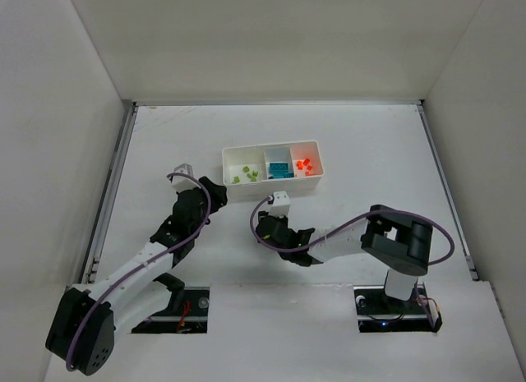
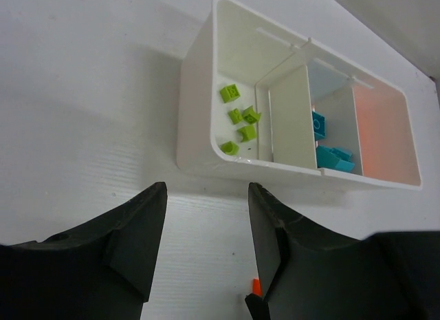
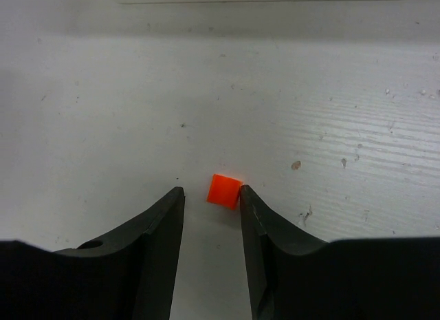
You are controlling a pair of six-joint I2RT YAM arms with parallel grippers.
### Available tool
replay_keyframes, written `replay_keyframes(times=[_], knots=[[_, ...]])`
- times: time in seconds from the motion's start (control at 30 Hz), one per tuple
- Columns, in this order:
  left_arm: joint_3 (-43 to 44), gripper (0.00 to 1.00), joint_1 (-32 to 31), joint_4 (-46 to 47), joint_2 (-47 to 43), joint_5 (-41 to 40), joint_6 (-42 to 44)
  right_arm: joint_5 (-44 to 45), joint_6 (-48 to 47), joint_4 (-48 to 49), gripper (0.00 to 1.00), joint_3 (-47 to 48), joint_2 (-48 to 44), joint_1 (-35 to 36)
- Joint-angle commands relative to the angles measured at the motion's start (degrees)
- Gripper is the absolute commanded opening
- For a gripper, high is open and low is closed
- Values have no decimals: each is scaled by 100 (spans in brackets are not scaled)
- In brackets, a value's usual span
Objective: Sort the legos into containers by color
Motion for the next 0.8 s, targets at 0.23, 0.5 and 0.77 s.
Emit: replay_keyframes(times=[0.23, 0.5, 0.77], knots=[[-184, 48, 35, -257, -635, -73, -83, -17, -20, -240, 28, 179, 358, 44], [-439, 48, 0, -538, -934, -161, -162, 54, -99, -144, 20, -374, -641, 18], [-667, 50, 61, -564, -1066, -179, -276, -25, -819, -179, 21, -700, -2505, -737]])
